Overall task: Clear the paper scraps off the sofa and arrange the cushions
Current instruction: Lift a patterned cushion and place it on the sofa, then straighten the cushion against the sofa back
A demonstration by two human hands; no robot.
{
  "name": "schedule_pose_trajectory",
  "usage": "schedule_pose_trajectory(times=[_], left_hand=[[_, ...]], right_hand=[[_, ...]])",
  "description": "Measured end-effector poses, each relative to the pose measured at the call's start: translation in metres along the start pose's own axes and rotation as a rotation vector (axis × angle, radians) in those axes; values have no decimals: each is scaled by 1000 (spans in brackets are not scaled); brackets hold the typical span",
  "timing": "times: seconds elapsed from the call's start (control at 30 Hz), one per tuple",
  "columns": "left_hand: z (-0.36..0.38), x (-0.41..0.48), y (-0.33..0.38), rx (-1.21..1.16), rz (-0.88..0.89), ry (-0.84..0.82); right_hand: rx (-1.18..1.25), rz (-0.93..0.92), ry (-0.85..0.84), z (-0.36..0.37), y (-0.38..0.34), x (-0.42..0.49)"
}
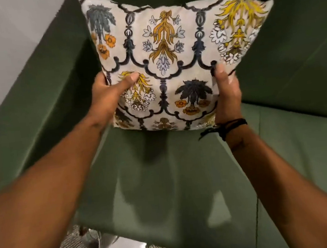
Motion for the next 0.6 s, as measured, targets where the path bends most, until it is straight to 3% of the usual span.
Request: schedule_pose_trajectory(times=[0.07, 0.17, 0.27, 0.33, 0.4, 0.47, 0.6], left_hand=[[13, 8, 3, -1, -3, 18], [37, -6, 16, -29, 54, 198], [69, -66, 20, 22, 116, 408], [112, -125, 12, 44, 51, 415], [167, -184, 2, 88, -51, 279], [247, -235, 4, 105, -110, -31], [414, -290, 17, 165, 1, -678]], right_hand=[[-71, 29, 9, -12, 12, 7], [-242, 77, 76, -40, 22, 3], [-330, 100, 182, -87, 22, -22], [-326, 162, 272, -140, 24, -54], [-348, 226, 394, -199, 27, -93], [-350, 234, 654, -279, 21, -132], [-136, 332, 1266, -446, 8, -210]])
Point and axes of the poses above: each hand's wrist, its own x-axis towards the middle knuckle, its own z-axis out of the palm, y = z × x, the point moved 4 cm from there along x, towards the middle knuckle, and after that the axes turned 12 degrees about z, right-handed, at the moved point
